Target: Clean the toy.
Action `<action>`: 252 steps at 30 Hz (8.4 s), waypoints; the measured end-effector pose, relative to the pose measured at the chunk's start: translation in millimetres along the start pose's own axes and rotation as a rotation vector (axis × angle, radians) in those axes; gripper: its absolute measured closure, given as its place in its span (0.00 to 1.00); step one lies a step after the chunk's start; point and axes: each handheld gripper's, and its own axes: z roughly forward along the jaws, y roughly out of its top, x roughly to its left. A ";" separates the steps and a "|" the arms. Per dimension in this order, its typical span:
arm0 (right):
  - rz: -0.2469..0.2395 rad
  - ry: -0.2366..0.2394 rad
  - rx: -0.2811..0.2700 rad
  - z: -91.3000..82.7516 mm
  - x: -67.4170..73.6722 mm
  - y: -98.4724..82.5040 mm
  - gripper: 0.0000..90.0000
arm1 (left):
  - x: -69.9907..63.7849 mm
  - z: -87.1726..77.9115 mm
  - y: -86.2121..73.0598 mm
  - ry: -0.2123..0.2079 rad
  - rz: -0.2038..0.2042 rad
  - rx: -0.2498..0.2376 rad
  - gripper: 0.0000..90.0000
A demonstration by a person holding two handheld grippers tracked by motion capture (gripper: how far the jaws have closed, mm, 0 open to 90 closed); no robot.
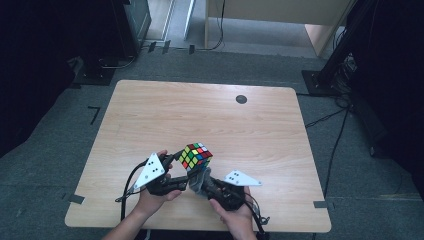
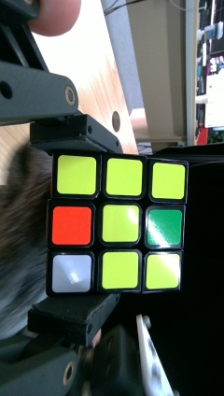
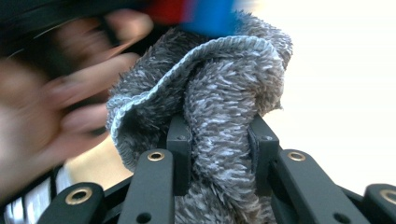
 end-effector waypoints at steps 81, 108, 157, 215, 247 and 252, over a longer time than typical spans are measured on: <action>0.135 -0.076 -0.184 -43.3 -6.0 41.1 0.25 | -4.4 19.1 -18.4 0.057 0.084 0.142 0.38; -0.113 -0.187 -0.156 3.5 24.4 6.4 0.37 | -5.6 21.8 -12.9 -0.071 -0.172 0.056 0.38; -0.110 -0.060 0.158 -16.5 1.1 40.2 0.38 | -16.3 22.8 -32.9 0.019 0.474 0.225 0.26; -0.108 -0.486 0.106 -47.5 -85.8 32.0 0.31 | 20.3 12.9 -20.1 0.051 0.176 0.218 0.38; -0.282 -0.235 -0.140 -58.5 -10.5 41.0 0.75 | 0.2 21.1 -23.5 -0.026 0.259 0.264 0.38; -0.273 -0.101 -0.134 -50.6 7.6 40.2 0.74 | -12.0 22.0 -22.6 -0.061 0.317 0.264 0.38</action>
